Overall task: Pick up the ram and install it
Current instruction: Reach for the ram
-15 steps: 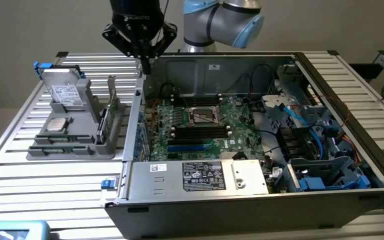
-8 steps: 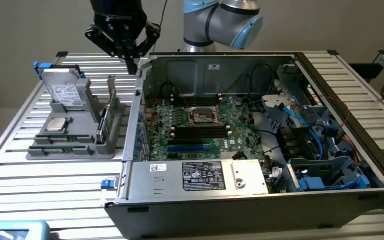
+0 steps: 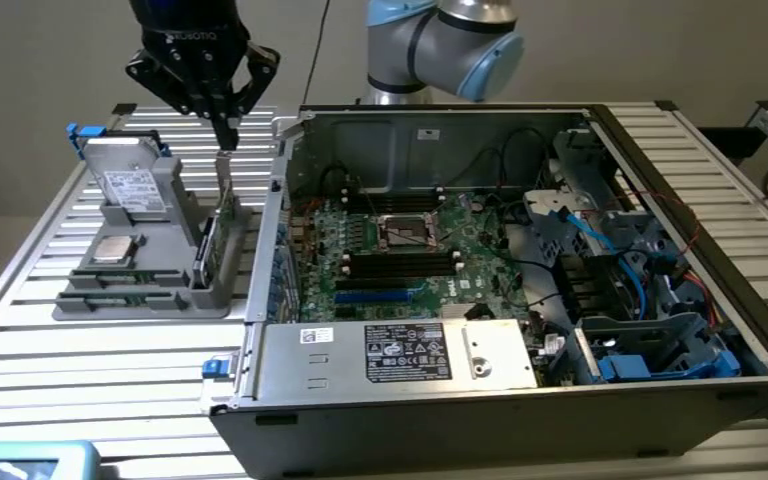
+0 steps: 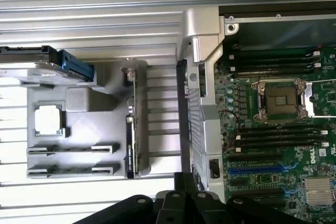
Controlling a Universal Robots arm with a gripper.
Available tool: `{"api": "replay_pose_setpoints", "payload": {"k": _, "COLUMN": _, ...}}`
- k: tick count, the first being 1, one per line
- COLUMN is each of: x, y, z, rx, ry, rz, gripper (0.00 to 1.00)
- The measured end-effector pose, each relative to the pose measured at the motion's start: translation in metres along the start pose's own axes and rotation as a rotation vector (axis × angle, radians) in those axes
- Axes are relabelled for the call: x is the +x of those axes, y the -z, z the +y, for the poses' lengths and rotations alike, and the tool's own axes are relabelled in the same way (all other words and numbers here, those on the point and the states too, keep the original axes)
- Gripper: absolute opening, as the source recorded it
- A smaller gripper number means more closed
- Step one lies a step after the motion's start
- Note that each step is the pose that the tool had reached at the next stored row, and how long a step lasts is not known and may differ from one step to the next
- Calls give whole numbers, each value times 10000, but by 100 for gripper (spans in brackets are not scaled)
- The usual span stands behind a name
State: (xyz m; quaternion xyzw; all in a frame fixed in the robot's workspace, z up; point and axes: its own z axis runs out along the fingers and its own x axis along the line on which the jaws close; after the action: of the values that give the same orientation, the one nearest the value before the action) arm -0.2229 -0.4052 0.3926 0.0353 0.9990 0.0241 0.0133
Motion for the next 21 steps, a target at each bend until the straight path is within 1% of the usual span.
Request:
{"api": "replay_pose_setpoints", "payload": {"k": 9, "x": 400, "y": 10, "z": -29, "rx": -11, "ry": 1, "rz": -2, "gripper": 11}}
{"api": "replay_pose_setpoints", "payload": {"k": 14, "x": 548, "y": -3, "z": -45, "rx": -11, "ry": -1, "rz": -2, "gripper": 11}}
{"api": "replay_pose_setpoints", "payload": {"k": 21, "x": 785, "y": -65, "z": -71, "rx": -11, "ry": 2, "rz": -3, "gripper": 11}}
